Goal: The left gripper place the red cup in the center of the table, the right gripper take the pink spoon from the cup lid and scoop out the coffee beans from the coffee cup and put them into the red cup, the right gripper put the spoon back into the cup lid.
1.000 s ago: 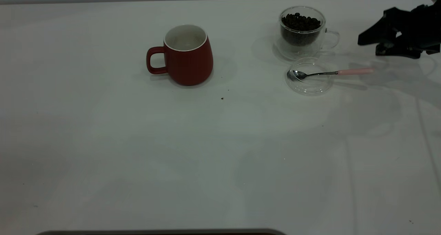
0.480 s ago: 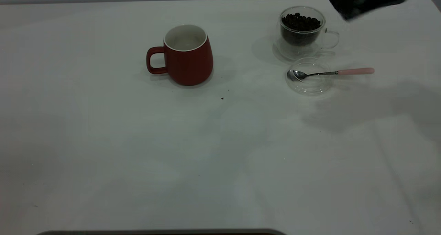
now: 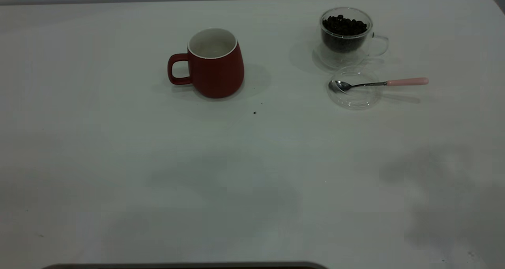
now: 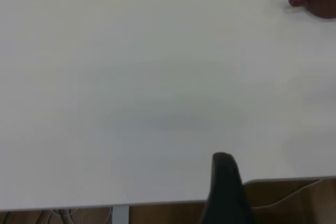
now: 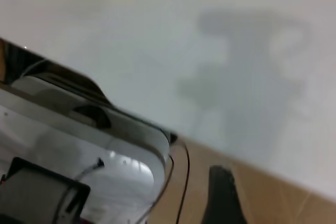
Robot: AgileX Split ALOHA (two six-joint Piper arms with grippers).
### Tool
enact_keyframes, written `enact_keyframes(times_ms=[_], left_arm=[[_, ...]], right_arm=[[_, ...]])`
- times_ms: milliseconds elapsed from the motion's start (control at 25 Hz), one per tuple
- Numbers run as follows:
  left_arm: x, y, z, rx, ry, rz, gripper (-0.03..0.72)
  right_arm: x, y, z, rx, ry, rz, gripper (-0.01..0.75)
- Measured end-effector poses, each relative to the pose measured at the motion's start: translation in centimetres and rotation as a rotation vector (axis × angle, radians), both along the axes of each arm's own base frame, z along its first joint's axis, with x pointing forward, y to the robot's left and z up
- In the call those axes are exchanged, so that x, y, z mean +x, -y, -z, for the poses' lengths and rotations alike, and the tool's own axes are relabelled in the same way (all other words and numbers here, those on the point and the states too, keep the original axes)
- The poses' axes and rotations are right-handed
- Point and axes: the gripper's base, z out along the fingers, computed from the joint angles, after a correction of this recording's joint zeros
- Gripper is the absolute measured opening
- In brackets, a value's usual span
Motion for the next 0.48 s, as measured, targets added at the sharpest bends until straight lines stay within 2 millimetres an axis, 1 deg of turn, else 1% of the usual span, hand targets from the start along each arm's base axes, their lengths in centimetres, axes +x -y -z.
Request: enact_keyframes(times_ms=[80, 200, 320, 400, 480], left_arm=[[0.0, 0.0, 0.0, 0.000, 0.000, 0.000, 0.586], [0.0, 0.0, 0.0, 0.000, 0.000, 0.000, 0.586], [0.0, 0.0, 0.0, 0.000, 0.000, 0.000, 0.586], [0.0, 0.0, 0.0, 0.000, 0.000, 0.000, 0.586], [0.0, 0.0, 0.0, 0.000, 0.000, 0.000, 0.586]], right_arm=[[-3.2, 1.6, 1.0, -0.017, -0.007, 0.055, 0.564], [-6.8, 3.8, 3.1, -0.032, -0.017, 0.163, 0.564], [-8.9, 5.3, 4.6, -0.028, 0.013, 0.248, 0.564], [-10.0, 5.7, 5.2, -0.021, 0.031, 0.277, 0.564], [-11.1, 6.0, 5.5, -0.017, 0.061, 0.291, 0.564]])
